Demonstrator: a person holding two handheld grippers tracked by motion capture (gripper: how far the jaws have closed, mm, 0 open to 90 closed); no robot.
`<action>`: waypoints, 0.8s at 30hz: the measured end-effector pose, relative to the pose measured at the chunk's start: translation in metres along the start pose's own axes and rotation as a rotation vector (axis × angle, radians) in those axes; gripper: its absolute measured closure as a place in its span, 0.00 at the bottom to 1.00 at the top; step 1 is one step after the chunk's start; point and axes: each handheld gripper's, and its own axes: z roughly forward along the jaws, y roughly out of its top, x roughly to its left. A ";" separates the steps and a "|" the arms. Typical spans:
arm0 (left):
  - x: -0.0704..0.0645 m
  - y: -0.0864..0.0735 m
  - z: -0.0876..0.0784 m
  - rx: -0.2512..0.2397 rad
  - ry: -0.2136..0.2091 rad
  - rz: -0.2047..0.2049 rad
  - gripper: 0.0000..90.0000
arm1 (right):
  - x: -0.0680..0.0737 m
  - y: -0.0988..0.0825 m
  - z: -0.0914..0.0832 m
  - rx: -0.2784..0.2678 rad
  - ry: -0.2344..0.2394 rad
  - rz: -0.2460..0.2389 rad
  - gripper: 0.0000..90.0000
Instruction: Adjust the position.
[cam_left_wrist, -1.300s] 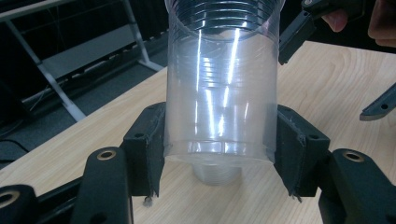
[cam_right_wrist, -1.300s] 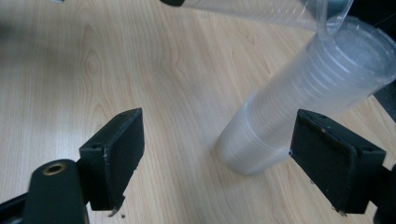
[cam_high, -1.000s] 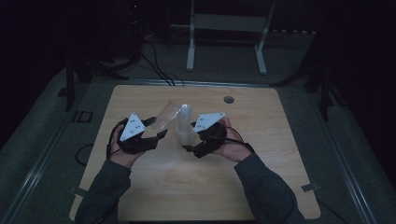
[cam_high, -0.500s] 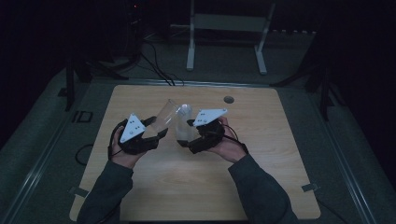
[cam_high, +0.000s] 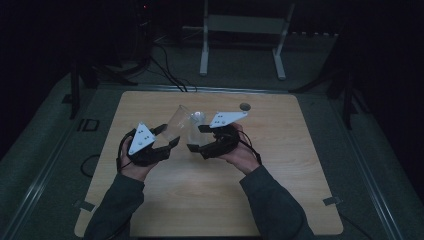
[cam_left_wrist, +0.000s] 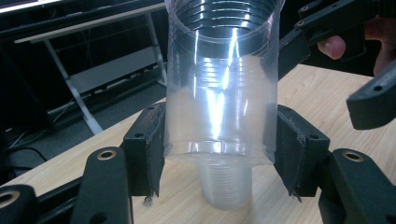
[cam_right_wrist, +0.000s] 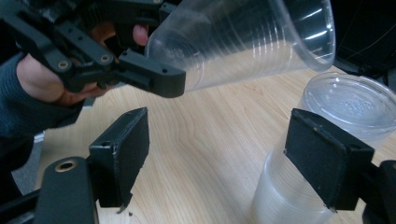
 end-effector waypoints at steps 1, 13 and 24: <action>0.000 0.000 0.000 0.000 0.000 0.000 0.46 | -0.001 0.000 0.000 -0.006 0.002 0.011 0.24; -0.004 -0.001 0.000 -0.028 0.015 -0.005 0.46 | -0.010 0.001 -0.001 -0.074 0.052 0.112 0.24; -0.005 -0.002 0.000 -0.051 0.005 -0.009 0.46 | -0.013 0.004 0.001 -0.110 0.099 0.166 0.24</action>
